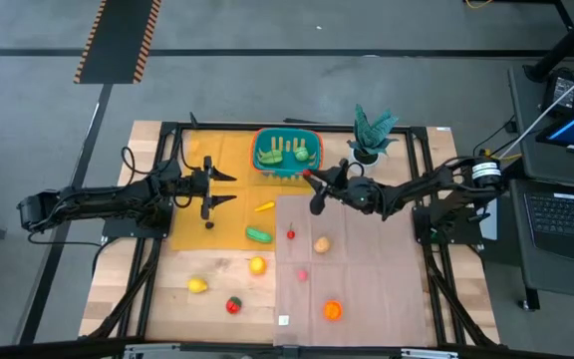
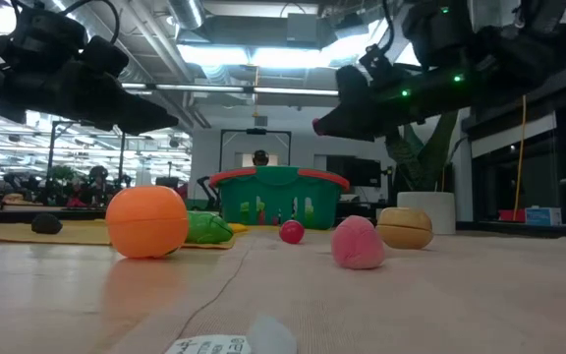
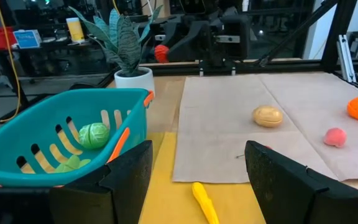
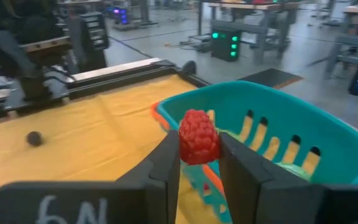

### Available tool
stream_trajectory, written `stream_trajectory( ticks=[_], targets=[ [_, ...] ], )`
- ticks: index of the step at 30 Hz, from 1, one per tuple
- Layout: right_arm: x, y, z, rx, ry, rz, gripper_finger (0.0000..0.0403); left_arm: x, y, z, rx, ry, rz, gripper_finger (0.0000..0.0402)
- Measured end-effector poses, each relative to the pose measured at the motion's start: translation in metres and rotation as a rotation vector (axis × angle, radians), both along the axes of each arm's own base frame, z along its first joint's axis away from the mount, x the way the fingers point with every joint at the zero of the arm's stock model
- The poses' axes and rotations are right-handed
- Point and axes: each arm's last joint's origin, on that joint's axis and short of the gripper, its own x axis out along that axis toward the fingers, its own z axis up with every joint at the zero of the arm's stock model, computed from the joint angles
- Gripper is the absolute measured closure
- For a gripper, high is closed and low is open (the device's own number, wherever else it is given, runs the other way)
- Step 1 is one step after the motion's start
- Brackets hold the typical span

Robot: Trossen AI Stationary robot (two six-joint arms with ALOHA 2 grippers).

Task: Pick and placing Produce into tupperware
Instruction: Put the red raspberry into the blue basket

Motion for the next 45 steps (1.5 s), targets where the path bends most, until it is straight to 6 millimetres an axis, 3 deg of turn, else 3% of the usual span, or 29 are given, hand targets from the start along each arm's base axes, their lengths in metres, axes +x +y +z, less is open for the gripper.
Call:
stream_trajectory(
  ticks=[13,24,29,45],
  targets=[
    [0.021,-0.025,0.009,-0.028,-0.020,-0.088,0.0309,0.000,0.002,0.000,0.058,0.010,0.050,0.0154],
    [0.017,-0.061,0.010,0.011,-0.037,-0.028,0.0309,-0.001,0.005,0.001,0.071,0.011,0.144,0.0154],
    [0.022,-0.069,0.021,-0.038,-0.034,-0.038,0.0309,-0.001,0.005,0.002,0.077,-0.005,0.145,0.0154],
    [0.055,-0.094,0.042,-0.034,0.232,-0.011,0.0309,-0.001,0.005,0.003,0.086,-0.016,0.147,0.0154]
  ],
)
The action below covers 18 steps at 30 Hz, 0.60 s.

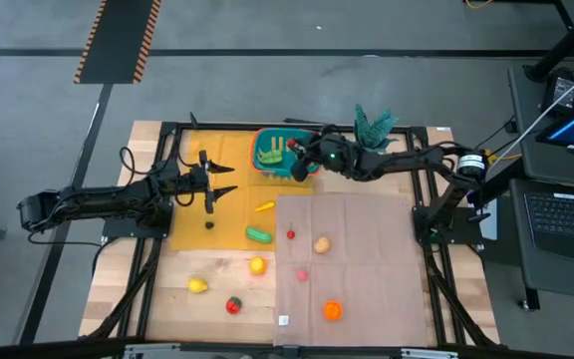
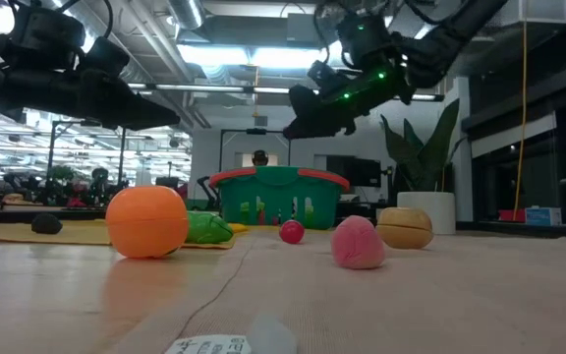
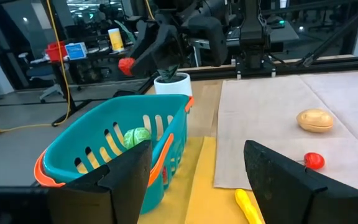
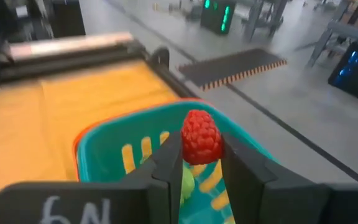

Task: Pick and placing Produce into tupperware
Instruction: Put the red raspberry into the blue basket

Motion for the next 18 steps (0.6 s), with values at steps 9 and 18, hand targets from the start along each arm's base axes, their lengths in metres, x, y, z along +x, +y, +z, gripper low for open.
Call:
stream_trajectory(
  ticks=[9,18],
  targets=[
    [0.008,-0.009,0.018,0.037,0.145,0.064,0.0311,0.000,0.000,0.000,0.003,0.002,0.001,0.0154],
    [0.005,-0.027,0.034,0.122,0.235,0.110,0.0315,0.000,0.000,0.000,0.003,0.002,0.001,0.0154]
  ],
)
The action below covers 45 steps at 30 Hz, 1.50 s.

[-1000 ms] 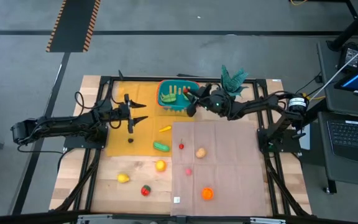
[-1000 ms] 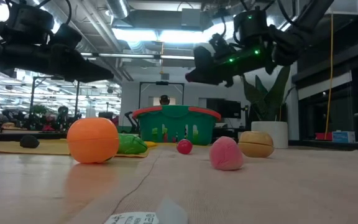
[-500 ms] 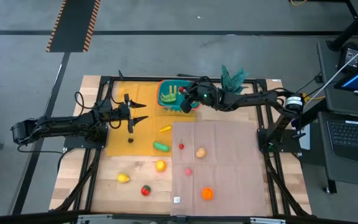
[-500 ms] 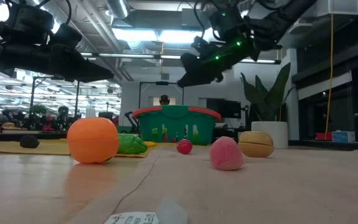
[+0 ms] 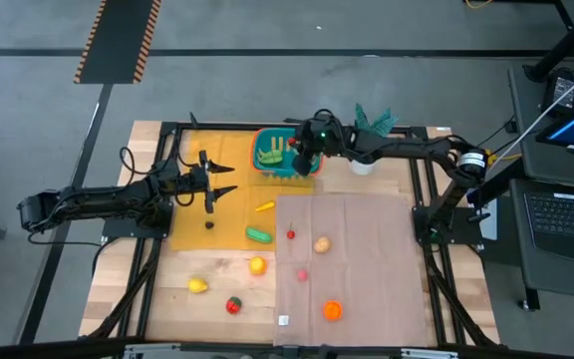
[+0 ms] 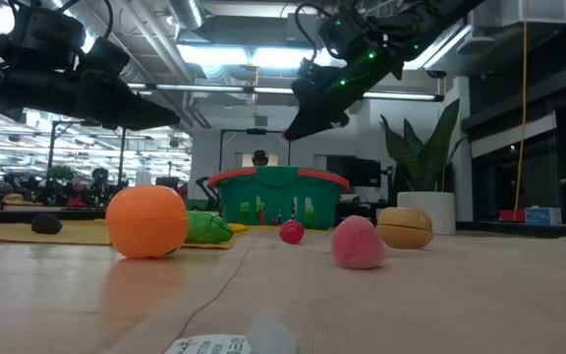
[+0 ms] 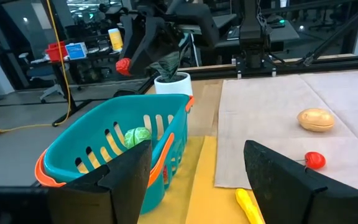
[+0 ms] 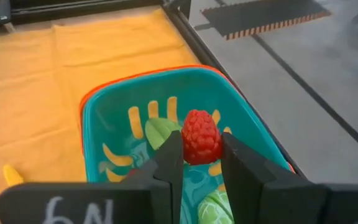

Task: Pick and placing Produce into tupperware
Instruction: Put the red raspberry into the blue basket

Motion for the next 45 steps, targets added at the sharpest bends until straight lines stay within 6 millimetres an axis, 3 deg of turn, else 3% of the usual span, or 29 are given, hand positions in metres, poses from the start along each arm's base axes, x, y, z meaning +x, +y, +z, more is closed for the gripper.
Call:
stream_trajectory(
  ticks=[8,18,31,45],
  targets=[
    [0.001,-0.002,-0.003,0.001,0.020,0.024,0.0315,0.000,0.000,0.000,0.000,0.000,0.000,0.0154],
    [0.011,-0.006,-0.036,0.017,0.112,0.059,0.0315,0.000,0.000,0.000,0.000,0.000,-0.001,0.0154],
    [0.045,-0.026,-0.049,0.012,0.246,0.132,0.0315,0.000,0.000,0.000,-0.002,0.003,-0.001,0.0154],
    [0.040,-0.039,-0.052,0.080,0.267,0.146,0.0315,0.000,0.000,-0.001,-0.004,0.009,0.000,0.0154]
  ],
)
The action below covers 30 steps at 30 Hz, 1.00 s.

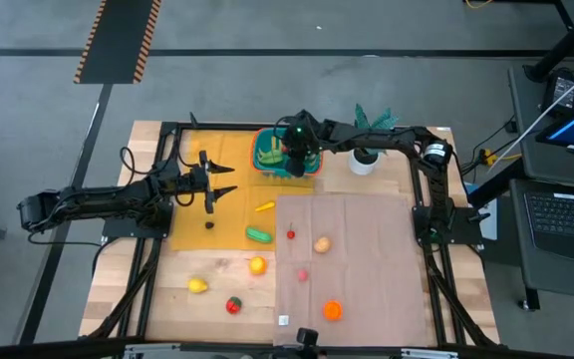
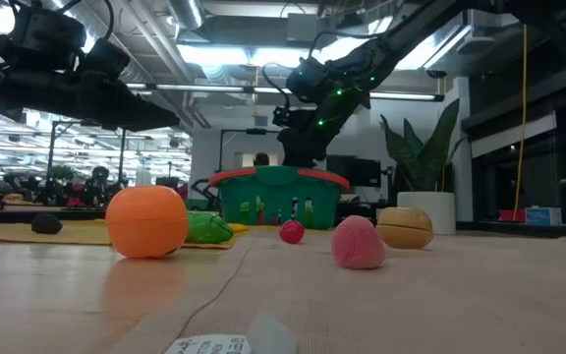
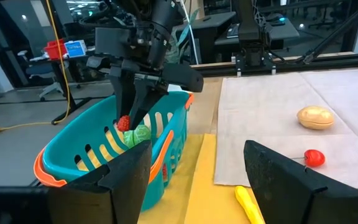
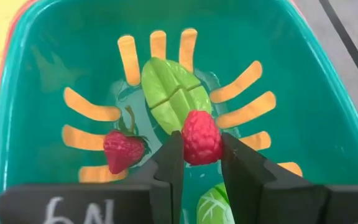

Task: Pick and placing Produce into tupperware
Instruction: Put the red raspberry into the blue basket, then put the blackberry into the blue basket

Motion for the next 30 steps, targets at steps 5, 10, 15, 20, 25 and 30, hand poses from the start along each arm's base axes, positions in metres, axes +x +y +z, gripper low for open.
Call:
stream_trajectory(
  ticks=[5,10,15,20,25,30],
  targets=[
    [0.000,-0.001,0.000,0.001,-0.001,-0.001,0.0297,0.000,0.000,0.000,0.000,0.000,0.000,0.0154],
    [0.000,-0.001,0.000,-0.002,-0.006,-0.003,0.0266,0.000,0.000,0.000,0.000,0.000,0.000,0.0154],
    [0.001,-0.002,0.002,-0.009,-0.022,-0.006,0.0248,0.000,0.000,0.000,0.000,0.000,0.000,0.0154],
    [0.000,-0.002,0.008,-0.021,-0.039,-0.009,0.0236,0.000,0.000,0.000,0.000,0.000,0.000,0.0154],
    [-0.007,0.002,0.030,-0.015,-0.075,-0.056,0.0234,0.000,0.000,0.000,0.000,0.000,0.000,0.0154],
    [-0.018,0.014,0.048,-0.015,-0.073,-0.048,0.0234,0.000,0.000,0.000,0.001,0.000,0.001,0.0154]
  ],
)
